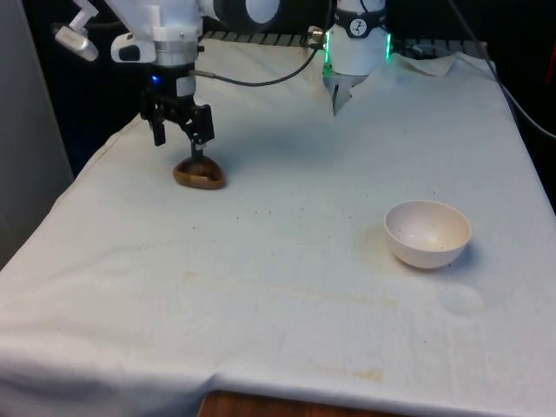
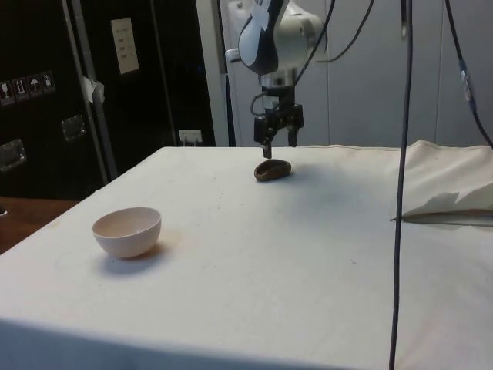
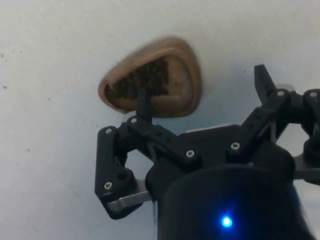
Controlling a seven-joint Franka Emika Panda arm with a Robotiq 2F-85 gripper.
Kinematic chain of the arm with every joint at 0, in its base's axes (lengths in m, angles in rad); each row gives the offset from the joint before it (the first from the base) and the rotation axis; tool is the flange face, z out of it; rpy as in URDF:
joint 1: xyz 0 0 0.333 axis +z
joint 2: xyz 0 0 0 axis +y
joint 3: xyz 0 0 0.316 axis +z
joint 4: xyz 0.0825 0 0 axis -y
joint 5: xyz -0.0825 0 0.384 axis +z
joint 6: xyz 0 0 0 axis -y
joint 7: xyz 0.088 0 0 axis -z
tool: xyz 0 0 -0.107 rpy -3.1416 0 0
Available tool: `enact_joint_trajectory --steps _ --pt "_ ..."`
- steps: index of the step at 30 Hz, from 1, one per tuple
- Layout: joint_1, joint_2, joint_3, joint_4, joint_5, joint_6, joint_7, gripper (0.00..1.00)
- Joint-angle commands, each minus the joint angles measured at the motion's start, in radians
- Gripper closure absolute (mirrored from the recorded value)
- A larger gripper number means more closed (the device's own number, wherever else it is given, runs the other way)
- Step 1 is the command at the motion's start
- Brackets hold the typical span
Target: Pour the coffee beans from the cup into the bowl.
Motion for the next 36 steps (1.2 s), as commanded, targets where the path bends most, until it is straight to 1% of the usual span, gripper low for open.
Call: enact_joint_trajectory --steps 1,3,4,5,7,9,11,12,13,18,20,21,22,23,31,36 --pt "-0.018 0.006 0.012 0.009 0.019 0.005 -0.022 0.00" --pt "-0.020 0.018 0.007 0.019 0.040 0.003 -0.042 0.00" --pt "-0.004 0.019 -0.008 0.014 0.033 0.000 -0.032 0.00" --pt "-0.022 0.024 0.005 0.024 0.051 0.003 -0.053 0.00" --pt "-0.025 0.040 -0.002 0.036 0.086 0.002 -0.086 0.00" --pt "-0.025 0.042 -0.006 0.033 0.114 0.003 -0.111 0.00" --pt "-0.022 0.041 -0.010 0.028 0.142 0.004 -0.135 0.00" --pt "-0.011 0.052 -0.024 0.031 0.152 0.000 -0.141 0.00" --pt "-0.018 0.038 -0.014 0.020 0.167 0.009 -0.154 0.00" --pt "-0.013 0.026 -0.017 -0.001 0.215 0.018 -0.193 0.00" --pt "-0.015 0.023 -0.017 -0.006 0.229 0.019 -0.206 0.00" --pt "-0.009 0.034 -0.025 0.004 0.216 0.002 -0.193 0.00" --pt "-0.014 0.022 -0.018 -0.008 0.241 0.019 -0.216 0.00" --pt "-0.012 0.024 -0.020 -0.007 0.243 0.016 -0.218 0.00" --pt "-0.009 0.028 -0.027 -0.003 0.235 0.004 -0.213 0.00" --pt "-0.011 0.038 -0.021 -0.001 0.241 0.008 -0.216 0.00"
